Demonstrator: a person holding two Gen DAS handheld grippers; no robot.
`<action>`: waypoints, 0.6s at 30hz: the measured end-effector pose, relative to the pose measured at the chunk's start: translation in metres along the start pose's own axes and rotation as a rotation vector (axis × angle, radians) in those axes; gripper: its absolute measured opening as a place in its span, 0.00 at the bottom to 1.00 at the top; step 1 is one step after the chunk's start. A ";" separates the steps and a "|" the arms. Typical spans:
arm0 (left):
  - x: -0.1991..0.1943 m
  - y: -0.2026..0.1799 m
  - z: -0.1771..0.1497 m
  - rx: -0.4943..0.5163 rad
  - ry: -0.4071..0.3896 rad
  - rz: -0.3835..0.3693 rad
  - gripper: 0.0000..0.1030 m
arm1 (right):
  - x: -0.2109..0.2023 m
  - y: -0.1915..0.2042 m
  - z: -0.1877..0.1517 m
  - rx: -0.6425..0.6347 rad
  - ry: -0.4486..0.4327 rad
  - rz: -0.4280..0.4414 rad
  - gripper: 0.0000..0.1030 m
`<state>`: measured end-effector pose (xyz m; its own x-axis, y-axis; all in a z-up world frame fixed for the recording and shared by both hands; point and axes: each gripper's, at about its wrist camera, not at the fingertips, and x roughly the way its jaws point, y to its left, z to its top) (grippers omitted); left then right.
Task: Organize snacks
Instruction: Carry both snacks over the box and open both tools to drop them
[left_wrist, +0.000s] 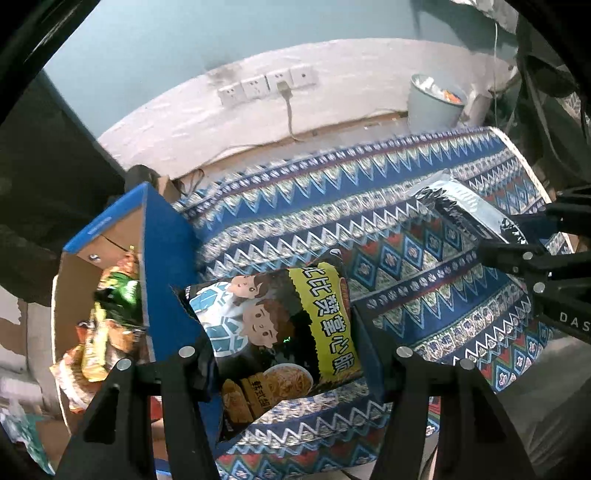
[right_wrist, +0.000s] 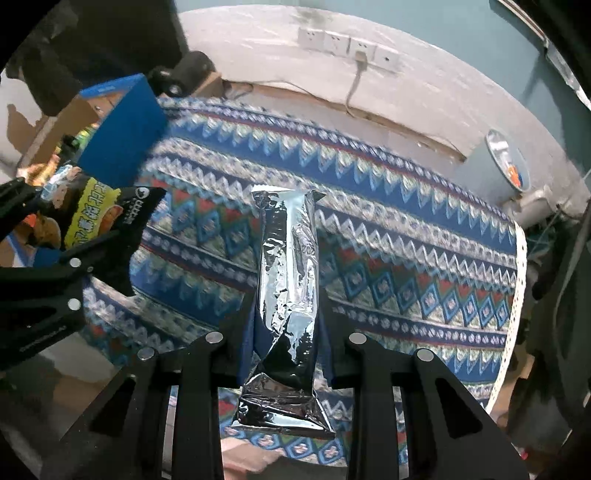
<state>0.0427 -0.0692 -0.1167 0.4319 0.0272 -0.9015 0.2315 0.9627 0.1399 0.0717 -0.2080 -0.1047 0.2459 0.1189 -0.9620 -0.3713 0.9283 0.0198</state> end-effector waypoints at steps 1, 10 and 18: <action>-0.003 0.005 0.000 -0.002 -0.010 0.008 0.59 | -0.004 0.006 0.005 -0.008 -0.009 0.005 0.27; -0.026 0.043 -0.002 -0.039 -0.072 0.059 0.59 | -0.023 0.050 0.039 -0.092 -0.059 0.047 0.27; -0.045 0.079 -0.007 -0.083 -0.123 0.081 0.59 | -0.025 0.093 0.068 -0.163 -0.073 0.084 0.27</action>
<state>0.0355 0.0078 -0.0677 0.5505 0.0777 -0.8312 0.1204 0.9778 0.1712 0.0920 -0.1007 -0.0604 0.2699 0.2237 -0.9365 -0.5313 0.8457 0.0489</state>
